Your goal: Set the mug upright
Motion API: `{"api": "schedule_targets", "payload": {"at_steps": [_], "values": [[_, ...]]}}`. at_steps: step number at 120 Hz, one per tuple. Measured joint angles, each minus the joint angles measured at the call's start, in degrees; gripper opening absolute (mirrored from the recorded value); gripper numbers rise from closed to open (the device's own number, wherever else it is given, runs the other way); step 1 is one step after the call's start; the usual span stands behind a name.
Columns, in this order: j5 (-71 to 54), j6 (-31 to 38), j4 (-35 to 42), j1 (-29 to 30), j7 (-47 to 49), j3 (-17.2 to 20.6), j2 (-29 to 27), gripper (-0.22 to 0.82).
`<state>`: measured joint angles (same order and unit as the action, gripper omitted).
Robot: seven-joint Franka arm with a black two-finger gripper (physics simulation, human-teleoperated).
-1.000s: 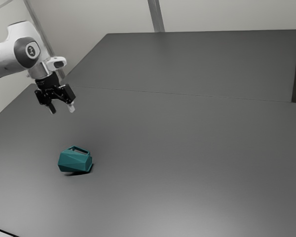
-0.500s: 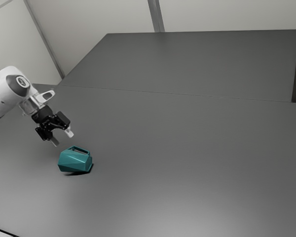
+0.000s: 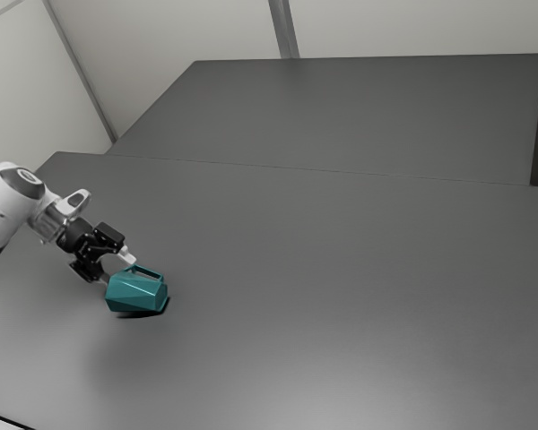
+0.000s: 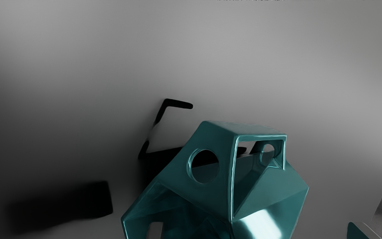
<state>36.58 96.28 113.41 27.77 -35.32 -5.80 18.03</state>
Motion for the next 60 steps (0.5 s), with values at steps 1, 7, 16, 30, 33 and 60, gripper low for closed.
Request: {"api": "schedule_targets", "payload": {"at_steps": [1, 7, 16, 30, 33, 60], "values": [[0.17, -0.08, 0.01, 0.02, -0.09, 0.00, 0.04, 0.60], [1.16, -0.53, 0.08, 0.07, -0.63, 0.00, 0.31, 0.60], [2.43, -1.05, 0.51, 0.10, -1.36, 0.00, 0.71, 0.60], [3.83, -1.72, 2.00, 0.76, -2.34, -0.04, 1.04, 0.55], [4.01, -1.87, 2.14, 0.85, -2.56, -0.06, 1.06, 0.52], [4.72, -4.01, 2.31, 1.66, -4.43, -0.09, 0.92, 0.18]]}}
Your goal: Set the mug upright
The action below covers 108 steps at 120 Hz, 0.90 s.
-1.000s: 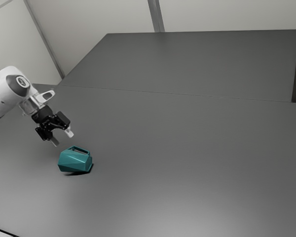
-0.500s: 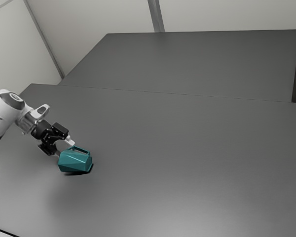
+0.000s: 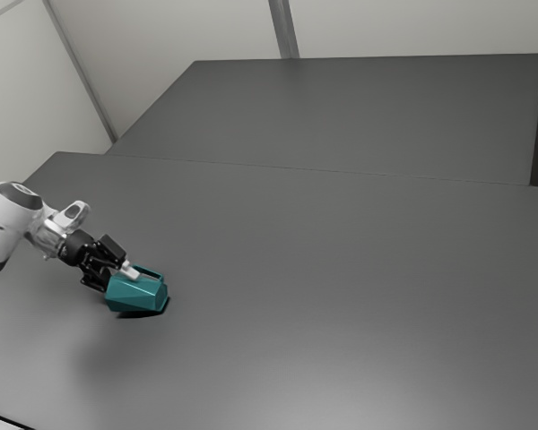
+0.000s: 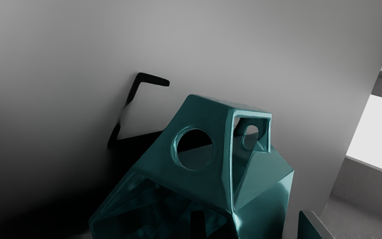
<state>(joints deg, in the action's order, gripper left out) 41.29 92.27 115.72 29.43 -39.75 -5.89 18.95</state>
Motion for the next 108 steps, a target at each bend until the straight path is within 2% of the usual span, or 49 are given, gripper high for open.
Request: {"api": "schedule_targets", "payload": {"at_steps": [22, 43, 81, 108], "values": [[0.76, -1.41, -0.02, 0.00, -1.23, 0.00, -0.31, 0.00], [1.38, -2.49, -0.07, -0.51, -2.11, 0.09, -0.63, -0.10], [2.54, -3.86, -0.19, -3.92, -3.19, 0.13, -4.59, -0.15], [0.22, -1.56, -1.12, -13.43, -3.02, -0.42, -8.97, -0.17]]}}
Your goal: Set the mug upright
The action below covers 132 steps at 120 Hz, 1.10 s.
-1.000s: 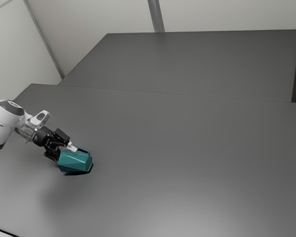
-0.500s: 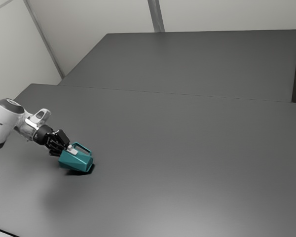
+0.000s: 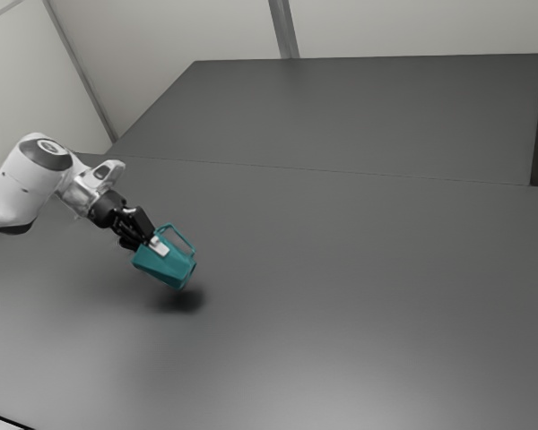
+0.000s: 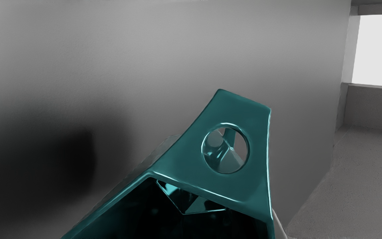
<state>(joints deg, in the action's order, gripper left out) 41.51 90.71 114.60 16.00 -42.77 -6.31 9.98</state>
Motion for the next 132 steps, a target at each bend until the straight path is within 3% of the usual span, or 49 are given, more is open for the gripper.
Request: {"api": "schedule_targets", "payload": {"at_steps": [66, 106, 132], "values": [[-30.00, 16.89, -3.17, -19.74, 4.91, -0.20, -3.25, -0.18], [-43.57, 25.15, -3.46, -26.91, 9.66, -0.03, -0.72, -0.18], [-49.75, 29.43, -3.50, -28.67, 12.23, 0.09, 2.00, -0.18]]}}
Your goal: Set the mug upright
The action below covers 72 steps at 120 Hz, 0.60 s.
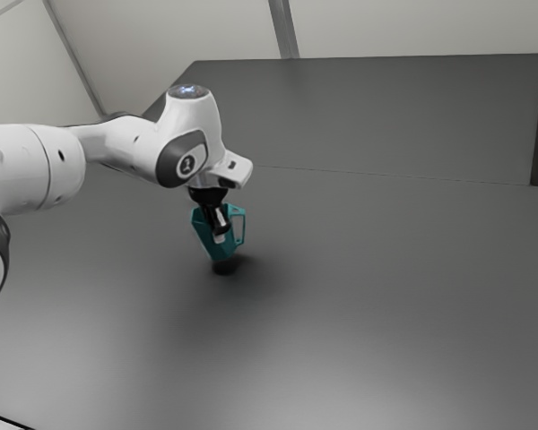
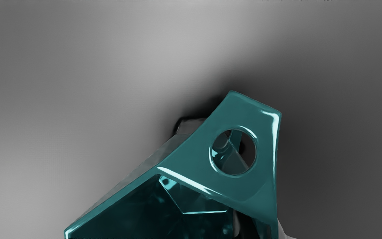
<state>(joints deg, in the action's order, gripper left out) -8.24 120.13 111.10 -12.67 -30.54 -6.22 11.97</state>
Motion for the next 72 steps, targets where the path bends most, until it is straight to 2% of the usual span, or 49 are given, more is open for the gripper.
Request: {"api": "schedule_targets", "payload": {"at_steps": [29, 72], "values": [[-4.31, 3.62, 0.05, -0.01, 2.12, 0.03, 2.22, -0.18], [0.70, 7.79, 0.58, 2.33, 3.48, 0.26, 3.45, -0.18]]}}
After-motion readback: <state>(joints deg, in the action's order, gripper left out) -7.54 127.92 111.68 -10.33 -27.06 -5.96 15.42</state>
